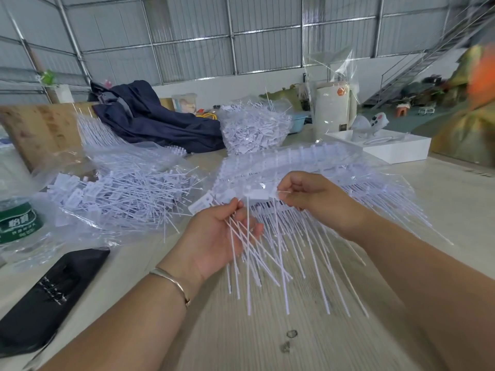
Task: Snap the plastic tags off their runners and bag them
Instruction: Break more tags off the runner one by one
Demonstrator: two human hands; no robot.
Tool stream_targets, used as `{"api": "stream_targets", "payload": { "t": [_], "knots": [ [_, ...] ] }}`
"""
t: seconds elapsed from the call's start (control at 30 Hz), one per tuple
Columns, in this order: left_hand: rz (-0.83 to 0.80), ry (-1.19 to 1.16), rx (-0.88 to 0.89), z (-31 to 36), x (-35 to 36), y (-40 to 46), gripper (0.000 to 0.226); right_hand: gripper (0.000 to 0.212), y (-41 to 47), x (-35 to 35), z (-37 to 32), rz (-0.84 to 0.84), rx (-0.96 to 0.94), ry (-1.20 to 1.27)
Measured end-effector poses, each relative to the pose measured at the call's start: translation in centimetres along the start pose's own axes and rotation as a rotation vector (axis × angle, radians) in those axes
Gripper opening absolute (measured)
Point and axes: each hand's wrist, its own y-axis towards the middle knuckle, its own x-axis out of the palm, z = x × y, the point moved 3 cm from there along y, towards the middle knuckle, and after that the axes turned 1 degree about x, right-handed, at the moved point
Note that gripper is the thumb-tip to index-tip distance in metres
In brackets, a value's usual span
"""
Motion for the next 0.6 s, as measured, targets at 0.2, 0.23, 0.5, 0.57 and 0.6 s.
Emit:
{"api": "stream_targets", "payload": {
  "t": [0.2, 0.23, 0.5, 0.57, 0.6],
  "knots": [
    [0.021, -0.093, 0.046, 0.27, 0.30, 0.04, 0.023, 0.008, -0.30, 0.40, -0.14, -0.037, -0.055, -0.058],
    [0.036, -0.075, 0.056, 0.23, 0.31, 0.05, 0.024, 0.008, -0.35, 0.42, -0.17, -0.040, -0.056, -0.072],
    [0.064, 0.110, 0.075, -0.02, -0.29, 0.29, 0.034, 0.009, -0.27, -0.18, 0.16, -0.041, -0.023, -0.022],
    [0.089, 0.212, 0.108, 0.18, -0.51, 0.38, 0.042, 0.008, -0.32, -0.19, 0.26, -0.079, -0.004, 0.005],
    [0.099, 0.247, 0.116, 0.27, -0.50, 0.34, 0.040, 0.007, -0.35, -0.18, 0.29, -0.092, 0.001, 0.015]
  ]
}}
